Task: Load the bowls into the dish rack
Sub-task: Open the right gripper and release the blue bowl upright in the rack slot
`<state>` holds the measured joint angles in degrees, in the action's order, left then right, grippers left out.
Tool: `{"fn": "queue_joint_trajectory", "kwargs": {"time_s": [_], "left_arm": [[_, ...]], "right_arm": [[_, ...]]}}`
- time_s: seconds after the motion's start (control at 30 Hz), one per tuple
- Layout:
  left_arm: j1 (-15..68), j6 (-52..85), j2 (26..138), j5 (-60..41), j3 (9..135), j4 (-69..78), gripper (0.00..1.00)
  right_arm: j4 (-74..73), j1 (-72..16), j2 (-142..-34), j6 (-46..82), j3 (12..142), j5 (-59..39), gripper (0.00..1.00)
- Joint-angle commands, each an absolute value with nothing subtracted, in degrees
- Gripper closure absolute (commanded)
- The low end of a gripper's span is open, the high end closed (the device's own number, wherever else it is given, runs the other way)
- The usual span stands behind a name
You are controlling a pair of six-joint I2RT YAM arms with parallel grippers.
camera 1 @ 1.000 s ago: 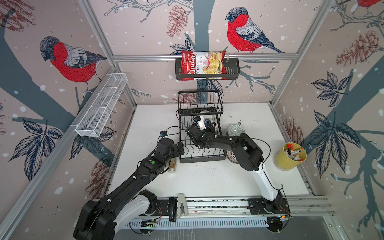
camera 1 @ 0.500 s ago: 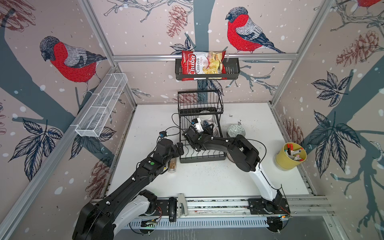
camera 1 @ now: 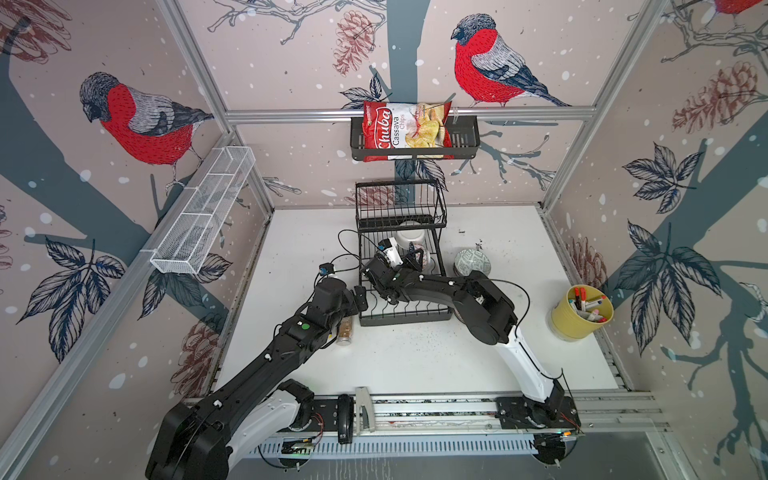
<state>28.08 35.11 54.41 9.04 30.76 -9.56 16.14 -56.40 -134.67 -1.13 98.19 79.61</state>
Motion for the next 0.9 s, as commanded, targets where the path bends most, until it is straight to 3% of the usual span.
{"fn": "queue_joint_trajectory", "kwargs": {"time_s": [0.0,0.13,0.3,0.53,0.87], "left_arm": [[28.03,35.35,54.06,8.83,30.59,-8.35,0.04],[28.01,35.33,53.81,8.85,30.54,-8.52,0.04],[28.06,35.38,53.31,8.8,30.5,-8.6,0.04],[28.04,35.52,53.0,8.8,30.51,-8.79,0.04],[28.0,35.57,52.73,9.28,30.85,-9.58,0.04]], "right_arm": [[17.34,-56.45,-135.0,0.84,98.88,76.21,0.69],[18.71,-56.56,-134.67,2.68,99.27,75.24,0.6],[19.77,-56.56,-133.73,4.45,99.34,73.75,0.37],[19.78,-56.67,-132.33,4.92,99.23,73.13,0.14],[21.92,-57.44,-128.33,8.85,96.95,69.73,0.08]]}}
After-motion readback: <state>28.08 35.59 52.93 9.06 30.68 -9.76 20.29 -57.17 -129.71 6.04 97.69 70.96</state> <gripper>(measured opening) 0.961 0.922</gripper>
